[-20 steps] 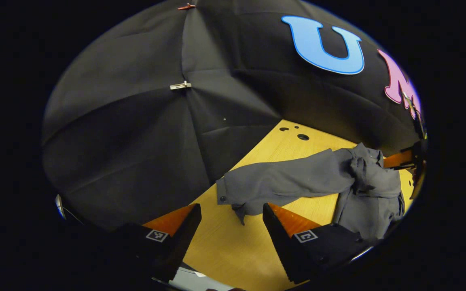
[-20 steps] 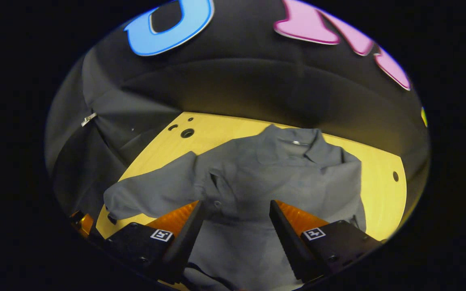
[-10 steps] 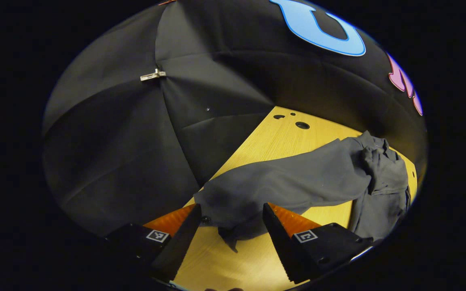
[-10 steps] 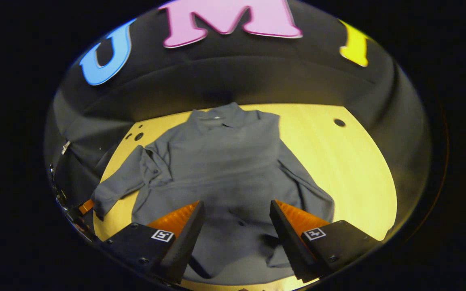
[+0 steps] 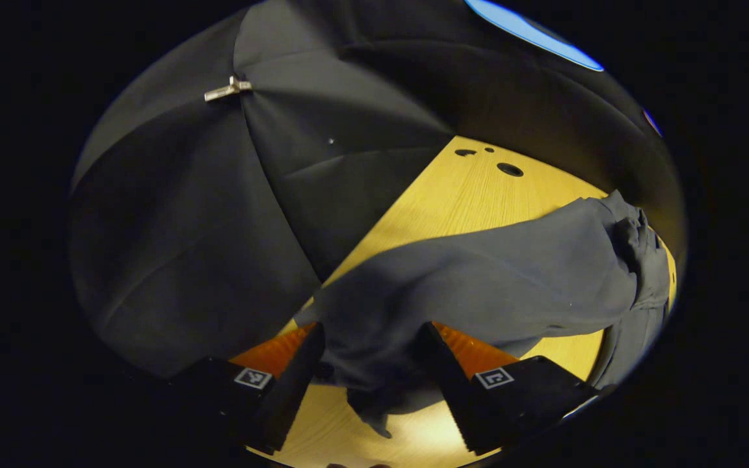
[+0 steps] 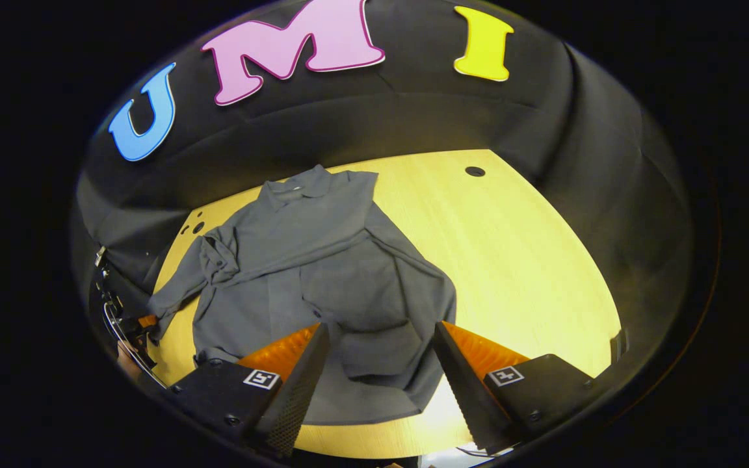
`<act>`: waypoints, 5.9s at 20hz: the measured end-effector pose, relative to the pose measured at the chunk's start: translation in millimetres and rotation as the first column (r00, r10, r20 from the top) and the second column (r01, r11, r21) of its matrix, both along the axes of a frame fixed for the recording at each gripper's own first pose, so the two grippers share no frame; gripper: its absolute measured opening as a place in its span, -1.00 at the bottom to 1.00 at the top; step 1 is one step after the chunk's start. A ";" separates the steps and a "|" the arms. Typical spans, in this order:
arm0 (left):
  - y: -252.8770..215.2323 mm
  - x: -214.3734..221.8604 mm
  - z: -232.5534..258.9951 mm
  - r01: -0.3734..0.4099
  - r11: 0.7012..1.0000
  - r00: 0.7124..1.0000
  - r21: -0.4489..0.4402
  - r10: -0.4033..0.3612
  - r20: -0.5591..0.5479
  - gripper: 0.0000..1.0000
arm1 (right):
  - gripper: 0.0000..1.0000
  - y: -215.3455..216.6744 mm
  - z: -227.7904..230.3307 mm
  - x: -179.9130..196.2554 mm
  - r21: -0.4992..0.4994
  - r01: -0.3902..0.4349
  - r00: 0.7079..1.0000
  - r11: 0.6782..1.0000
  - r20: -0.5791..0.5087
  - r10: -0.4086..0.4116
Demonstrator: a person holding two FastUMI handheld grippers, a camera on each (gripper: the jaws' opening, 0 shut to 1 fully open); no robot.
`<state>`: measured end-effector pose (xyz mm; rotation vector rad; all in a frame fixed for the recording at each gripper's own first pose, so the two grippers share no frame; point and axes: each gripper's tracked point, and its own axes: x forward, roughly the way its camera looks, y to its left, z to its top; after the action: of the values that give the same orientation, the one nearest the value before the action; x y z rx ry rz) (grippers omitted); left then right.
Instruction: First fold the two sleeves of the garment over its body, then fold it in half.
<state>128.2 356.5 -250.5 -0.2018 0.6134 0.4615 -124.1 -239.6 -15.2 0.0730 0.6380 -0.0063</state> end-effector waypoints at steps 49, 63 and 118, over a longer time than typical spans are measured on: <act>-389.5 77.2 261.4 0.346 0.938 0.840 -0.037 -0.292 0.458 -0.89 | 0.99 -18.6 -34.4 48.4 -0.001 -0.351 0.921 0.937 -0.180 0.345; -587.8 86.4 228.7 0.655 0.754 0.705 0.037 -0.628 0.330 -0.63 | 0.98 -47.5 -21.7 11.9 0.064 -0.270 0.954 0.961 -0.120 0.276; -359.8 -100.3 -33.0 0.471 0.879 0.872 -0.067 -0.476 -0.114 -0.89 | -0.88 11.9 -127.7 -6.5 0.150 -0.259 0.909 0.954 -0.296 0.293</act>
<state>27.8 -3.4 -283.5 -0.0503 0.7709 -0.0158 -130.7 -227.7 -143.0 0.0858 0.9659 0.2974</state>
